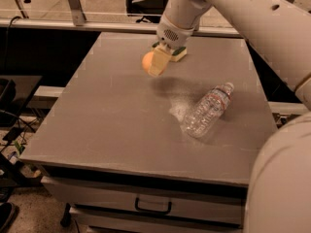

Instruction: Move orange near sponge

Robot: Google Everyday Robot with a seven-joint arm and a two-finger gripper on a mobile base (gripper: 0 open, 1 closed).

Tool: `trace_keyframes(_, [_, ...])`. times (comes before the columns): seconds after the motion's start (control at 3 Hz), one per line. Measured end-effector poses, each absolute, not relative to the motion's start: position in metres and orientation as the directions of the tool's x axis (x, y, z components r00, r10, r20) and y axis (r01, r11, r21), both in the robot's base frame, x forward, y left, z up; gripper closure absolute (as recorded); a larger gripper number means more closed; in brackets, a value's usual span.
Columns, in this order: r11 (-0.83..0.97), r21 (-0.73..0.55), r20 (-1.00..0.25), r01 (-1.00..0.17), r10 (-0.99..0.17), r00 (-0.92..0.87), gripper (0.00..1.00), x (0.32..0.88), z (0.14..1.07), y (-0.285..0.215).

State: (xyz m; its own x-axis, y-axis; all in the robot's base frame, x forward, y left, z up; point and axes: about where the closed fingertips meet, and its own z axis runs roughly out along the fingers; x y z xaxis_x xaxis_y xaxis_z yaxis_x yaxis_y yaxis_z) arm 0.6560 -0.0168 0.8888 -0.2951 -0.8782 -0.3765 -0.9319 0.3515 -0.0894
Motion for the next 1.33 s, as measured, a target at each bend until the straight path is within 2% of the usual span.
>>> trace_keyframes(0.33, [0.471, -0.122, -0.364, -0.874, -0.840, -0.402, 1.00, 0.686, 0.879, -0.055])
trace_keyframes(0.67, [0.525, -0.128, -0.365, -0.841, -0.814, -0.453, 1.00, 0.698, 0.871, -0.072])
trace_keyframes(1.0, [0.555, -0.120, -0.381, -0.823, -0.792, -0.478, 0.84, 0.706, 0.864, -0.078])
trace_keyframes(1.33, [0.569, -0.104, -0.395, -0.816, -0.776, -0.491, 0.53, 0.708, 0.857, -0.077])
